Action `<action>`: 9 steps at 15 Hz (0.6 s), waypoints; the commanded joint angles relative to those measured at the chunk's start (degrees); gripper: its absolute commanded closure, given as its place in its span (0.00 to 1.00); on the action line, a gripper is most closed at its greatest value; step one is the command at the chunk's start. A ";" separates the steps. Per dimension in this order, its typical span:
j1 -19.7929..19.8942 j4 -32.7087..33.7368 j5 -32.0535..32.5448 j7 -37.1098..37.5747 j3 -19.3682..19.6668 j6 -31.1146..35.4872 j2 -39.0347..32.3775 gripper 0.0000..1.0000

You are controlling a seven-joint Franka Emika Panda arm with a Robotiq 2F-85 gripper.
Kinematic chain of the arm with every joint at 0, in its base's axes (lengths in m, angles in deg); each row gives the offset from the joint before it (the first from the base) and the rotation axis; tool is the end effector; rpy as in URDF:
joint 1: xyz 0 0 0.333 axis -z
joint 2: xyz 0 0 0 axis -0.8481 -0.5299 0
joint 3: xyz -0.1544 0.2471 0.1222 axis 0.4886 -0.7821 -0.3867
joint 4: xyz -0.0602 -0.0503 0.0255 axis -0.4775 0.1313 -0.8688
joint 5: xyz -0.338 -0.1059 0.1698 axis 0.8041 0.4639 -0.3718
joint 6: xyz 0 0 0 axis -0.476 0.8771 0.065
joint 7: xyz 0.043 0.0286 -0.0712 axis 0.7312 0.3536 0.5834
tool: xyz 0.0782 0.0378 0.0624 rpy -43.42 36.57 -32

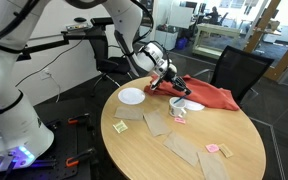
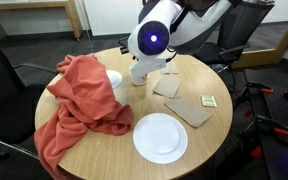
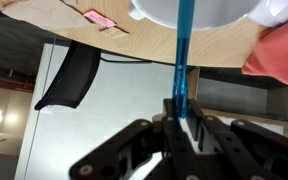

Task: Move the cup to the left, then pick the marker and put it in the cup

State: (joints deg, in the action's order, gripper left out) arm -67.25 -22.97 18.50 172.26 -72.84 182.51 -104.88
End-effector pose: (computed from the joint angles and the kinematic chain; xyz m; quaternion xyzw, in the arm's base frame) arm 0.6456 0.0933 0.1856 0.7896 -0.3150 0.4482 0.2766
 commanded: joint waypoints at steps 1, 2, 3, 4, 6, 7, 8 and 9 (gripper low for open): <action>1.01 2.12 -1.61 -2.32 -1.22 -1.32 -1.76 0.96; 1.03 2.34 -1.98 -2.58 -1.22 -1.27 -2.11 0.96; 0.99 2.38 -2.21 -2.79 -1.18 -1.24 -2.37 0.96; 0.94 2.23 -2.35 -2.88 -1.16 -1.24 -2.50 0.96; 0.93 1.95 -2.61 -2.75 -1.19 -1.22 -2.67 0.57; 0.95 1.80 -2.74 -2.68 -1.20 -1.20 -2.66 0.52; 0.96 1.62 -2.88 -2.54 -1.20 -1.19 -2.51 0.43; 0.98 1.47 -3.02 -2.45 -1.19 -1.17 -2.32 0.37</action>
State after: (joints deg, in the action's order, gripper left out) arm -67.14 -21.90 16.84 171.38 -72.85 182.51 -107.48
